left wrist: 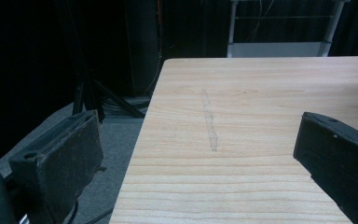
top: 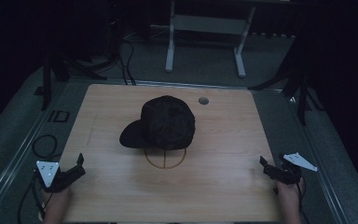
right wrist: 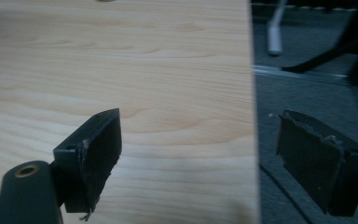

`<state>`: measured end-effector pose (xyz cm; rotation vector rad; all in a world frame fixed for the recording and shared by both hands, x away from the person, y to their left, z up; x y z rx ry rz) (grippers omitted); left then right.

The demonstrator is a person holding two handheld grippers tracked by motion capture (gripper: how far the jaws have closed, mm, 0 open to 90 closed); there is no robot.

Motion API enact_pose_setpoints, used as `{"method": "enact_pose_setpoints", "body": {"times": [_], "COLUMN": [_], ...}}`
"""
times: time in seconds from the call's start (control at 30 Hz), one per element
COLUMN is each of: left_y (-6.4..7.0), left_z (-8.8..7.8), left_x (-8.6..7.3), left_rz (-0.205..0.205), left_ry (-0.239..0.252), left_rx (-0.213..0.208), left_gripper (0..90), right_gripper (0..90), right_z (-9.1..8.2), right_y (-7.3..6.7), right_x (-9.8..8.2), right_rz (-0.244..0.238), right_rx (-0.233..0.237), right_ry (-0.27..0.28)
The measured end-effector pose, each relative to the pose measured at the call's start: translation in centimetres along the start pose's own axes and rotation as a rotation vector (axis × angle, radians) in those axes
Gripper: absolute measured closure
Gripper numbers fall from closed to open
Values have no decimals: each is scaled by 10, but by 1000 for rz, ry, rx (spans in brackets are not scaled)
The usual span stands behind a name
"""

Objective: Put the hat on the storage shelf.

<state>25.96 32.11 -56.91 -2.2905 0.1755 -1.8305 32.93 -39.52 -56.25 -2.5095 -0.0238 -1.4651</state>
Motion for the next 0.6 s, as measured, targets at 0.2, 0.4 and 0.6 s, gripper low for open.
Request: {"method": "enact_pose_setpoints", "body": {"times": [0.2, 0.4, 0.6], "left_y": [0, 0, 0], "left_z": [0, 0, 0], "left_x": [0, 0, 0], "left_rz": [-1, -2, -1], "left_ry": [-1, -3, -3], "left_rx": [-2, -1, -1], "left_gripper": [17, 18, 18], "right_gripper": [142, 142, 143], "right_z": [-8, -7, -7], "right_y": [9, 9, 8], "right_x": [-4, -6, -6], "right_rz": [25, 21, 14], "right_rx": [-49, -50, -56], "right_ry": [30, 35, 35]}}
Point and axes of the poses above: each handheld gripper's, and its own axes: z roughly forward along the jaws, x roughly out of its top, y roughly to its right, the point moved 3 cm from there along z, roughly forward along the jaws, and after that the axes turned 12 degrees about z, right-handed, at the moved point
